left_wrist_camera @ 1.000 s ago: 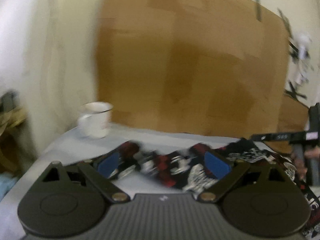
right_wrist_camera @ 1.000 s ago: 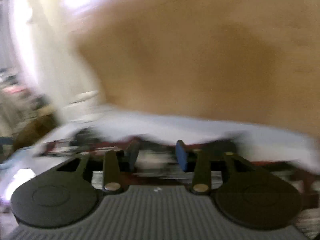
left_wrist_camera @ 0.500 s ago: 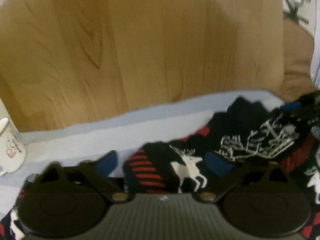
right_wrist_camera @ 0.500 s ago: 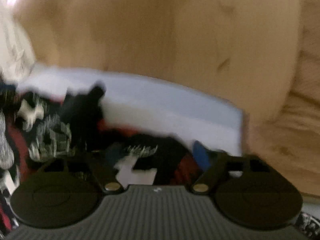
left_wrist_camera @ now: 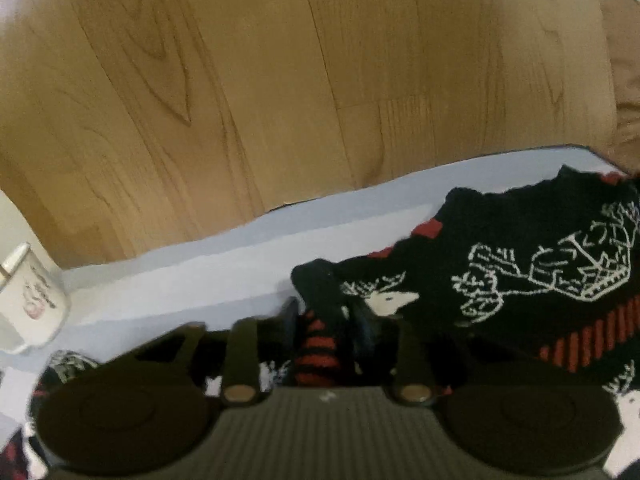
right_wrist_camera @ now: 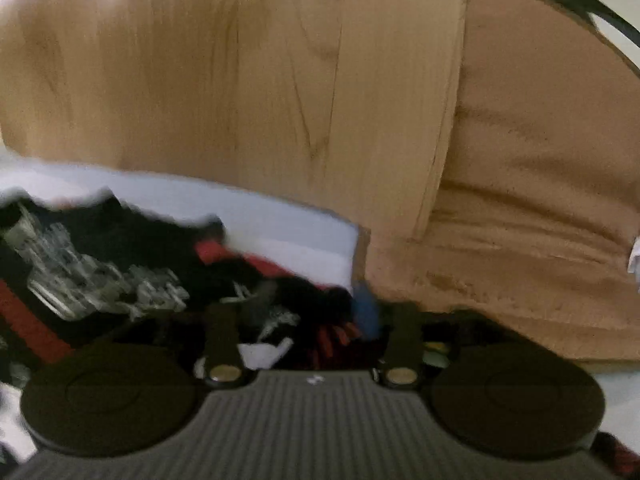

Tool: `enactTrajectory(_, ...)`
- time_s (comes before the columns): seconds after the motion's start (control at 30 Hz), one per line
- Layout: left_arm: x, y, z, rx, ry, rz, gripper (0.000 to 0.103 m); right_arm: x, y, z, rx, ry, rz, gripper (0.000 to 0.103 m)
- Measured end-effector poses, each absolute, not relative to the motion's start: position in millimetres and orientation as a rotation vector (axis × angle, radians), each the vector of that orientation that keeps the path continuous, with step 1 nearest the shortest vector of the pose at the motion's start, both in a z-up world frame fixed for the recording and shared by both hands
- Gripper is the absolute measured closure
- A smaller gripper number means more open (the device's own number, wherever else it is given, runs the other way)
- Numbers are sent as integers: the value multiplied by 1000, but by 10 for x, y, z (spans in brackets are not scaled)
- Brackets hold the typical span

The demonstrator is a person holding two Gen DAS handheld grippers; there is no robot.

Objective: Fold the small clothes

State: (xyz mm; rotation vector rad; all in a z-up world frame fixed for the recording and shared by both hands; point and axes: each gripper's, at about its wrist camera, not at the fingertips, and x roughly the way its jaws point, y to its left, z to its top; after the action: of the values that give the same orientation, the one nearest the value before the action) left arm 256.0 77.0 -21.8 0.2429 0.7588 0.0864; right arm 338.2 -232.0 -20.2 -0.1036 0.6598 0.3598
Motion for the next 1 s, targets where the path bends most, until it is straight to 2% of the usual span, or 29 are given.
enactTrajectory(0.07,2432,795,-127,237,744,85,52,3274,-2566,-10,47,612,353,48)
enactTrajectory(0.3,1776,801,397,100,626,19,45,2552,-3417,364,212,505,213,49)
enactTrajectory(0.47,1491,403,384,33,619,-123,42,2075,-3906,236,287,530,96,48)
enactTrajectory(0.63,1432,-32,135,42,661,-188,41,1766,-3982,-18,279,593,79,28)
enactTrajectory(0.77,1459,-227,-129,51,719,-180,41,1857,-3825,-159,194,605,104,28)
enactTrajectory(0.8,1477,-251,-198,56,730,-170,41,1924,-3762,-187,136,602,88,30)
enactTrajectory(0.9,1428,-252,-241,75,716,-150,36,2195,-3662,-306,5,633,40,94)
enactTrajectory(1.0,1432,-255,-262,84,728,-131,30,2275,-3870,-271,-52,586,-78,94)
